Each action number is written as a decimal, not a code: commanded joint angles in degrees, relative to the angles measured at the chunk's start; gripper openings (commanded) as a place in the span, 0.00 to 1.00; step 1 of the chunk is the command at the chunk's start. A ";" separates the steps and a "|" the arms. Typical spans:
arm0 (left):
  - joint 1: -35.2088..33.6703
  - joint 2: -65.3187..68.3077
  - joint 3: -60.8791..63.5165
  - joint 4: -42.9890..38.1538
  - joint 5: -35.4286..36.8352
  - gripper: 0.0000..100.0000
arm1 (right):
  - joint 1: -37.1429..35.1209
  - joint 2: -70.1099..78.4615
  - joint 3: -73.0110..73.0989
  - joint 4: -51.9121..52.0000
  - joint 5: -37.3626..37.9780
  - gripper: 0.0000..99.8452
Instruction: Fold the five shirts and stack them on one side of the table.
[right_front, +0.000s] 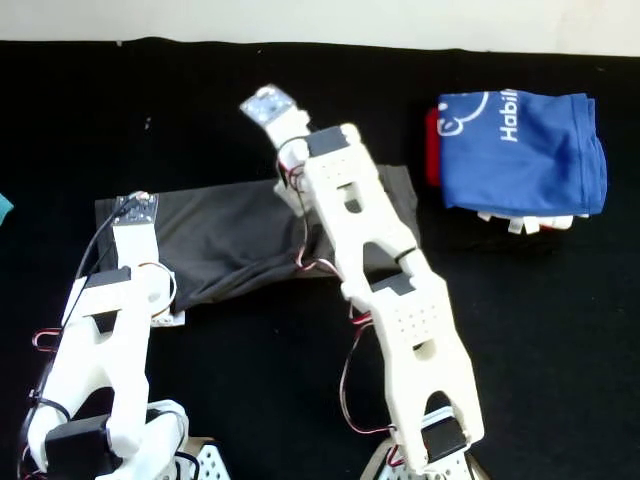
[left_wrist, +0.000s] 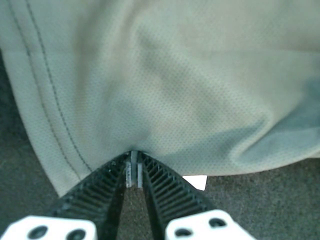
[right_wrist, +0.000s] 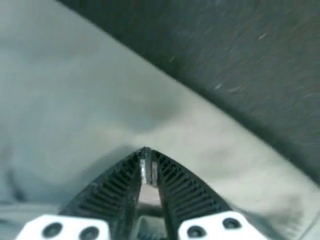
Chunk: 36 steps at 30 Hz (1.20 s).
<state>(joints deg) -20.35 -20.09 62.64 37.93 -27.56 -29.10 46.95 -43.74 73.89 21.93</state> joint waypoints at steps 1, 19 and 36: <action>0.04 0.04 0.04 -1.85 0.35 0.01 | 0.66 -1.54 -1.71 0.48 0.70 0.01; 0.04 0.04 0.04 -1.85 0.35 0.01 | 0.31 6.73 -8.04 11.74 0.70 0.01; 0.04 0.04 0.04 -1.85 0.35 0.01 | 0.92 -0.31 -17.71 22.20 0.97 0.01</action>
<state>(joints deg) -20.35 -20.09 62.64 37.93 -27.56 -29.10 51.43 -57.80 91.38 22.29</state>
